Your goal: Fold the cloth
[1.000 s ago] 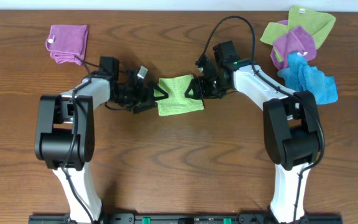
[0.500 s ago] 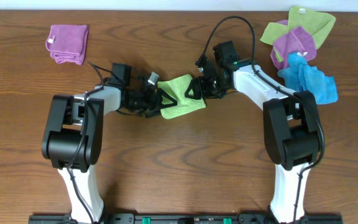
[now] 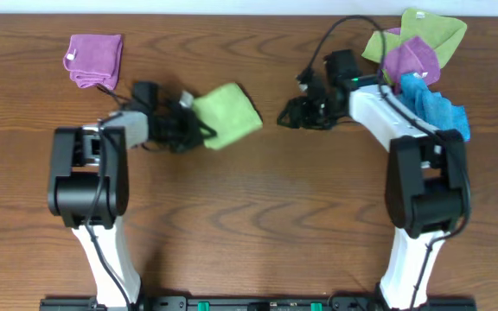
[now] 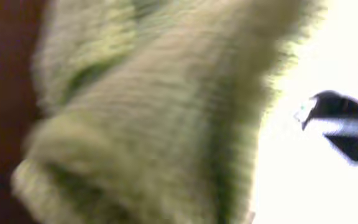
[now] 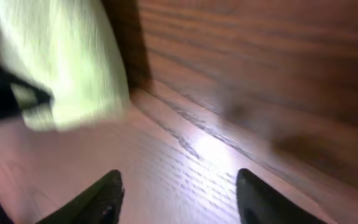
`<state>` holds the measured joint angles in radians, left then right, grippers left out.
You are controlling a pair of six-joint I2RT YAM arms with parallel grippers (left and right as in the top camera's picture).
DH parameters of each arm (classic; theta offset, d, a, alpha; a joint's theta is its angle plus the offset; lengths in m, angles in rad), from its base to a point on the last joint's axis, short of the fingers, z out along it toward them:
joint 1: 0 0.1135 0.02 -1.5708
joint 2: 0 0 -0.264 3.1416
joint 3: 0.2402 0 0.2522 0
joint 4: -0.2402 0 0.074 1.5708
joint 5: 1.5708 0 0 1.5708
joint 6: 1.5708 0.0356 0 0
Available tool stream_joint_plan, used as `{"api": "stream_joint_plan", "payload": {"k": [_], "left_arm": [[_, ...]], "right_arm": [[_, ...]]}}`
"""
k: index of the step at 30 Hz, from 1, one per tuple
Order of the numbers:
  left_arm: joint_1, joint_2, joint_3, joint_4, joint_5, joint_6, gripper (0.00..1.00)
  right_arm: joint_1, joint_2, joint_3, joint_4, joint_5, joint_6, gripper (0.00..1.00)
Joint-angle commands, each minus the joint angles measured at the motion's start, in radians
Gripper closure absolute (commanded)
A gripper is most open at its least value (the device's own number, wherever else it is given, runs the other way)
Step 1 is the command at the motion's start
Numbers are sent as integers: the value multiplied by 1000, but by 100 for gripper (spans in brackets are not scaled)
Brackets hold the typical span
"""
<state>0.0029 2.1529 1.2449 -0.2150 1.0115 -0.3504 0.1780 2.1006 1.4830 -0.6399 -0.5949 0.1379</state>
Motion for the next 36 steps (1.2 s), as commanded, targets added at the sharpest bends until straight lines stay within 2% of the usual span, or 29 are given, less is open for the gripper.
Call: {"api": "stream_joint_plan", "payload": {"k": [1,5,8,9,13,18,23,28,36], "left_arm": [[38,-24,151,2,-23,-48,94],[76,-58,308,0,-55,-80,94],[138,-87,400,-13,-179,-91,94],[180,-94,422,-13,-250,-137,94],[301,-93,435,13,-295,-201,94],[405,-92,435,28,-320,-215,94],[422,-79,435,42,-362,-243,94],[404,-30,435,232,-314,-325,94],[359,60,436,358,-319,-352,95]], "right_arm": [[-10,-63,-3,-16,-12,-32,38],[-9,-68,-3,-32,-8,-39,37],[-8,-68,-3,-43,-8,-39,34],[-8,-68,-3,-48,-8,-39,34],[-8,-68,-3,-50,-8,-40,33],[-8,-68,-3,-47,-8,-40,33],[-7,-68,-3,-45,-8,-39,33],[-6,-68,-3,-23,-8,-39,33],[-6,-68,-3,13,-8,-39,33]]}}
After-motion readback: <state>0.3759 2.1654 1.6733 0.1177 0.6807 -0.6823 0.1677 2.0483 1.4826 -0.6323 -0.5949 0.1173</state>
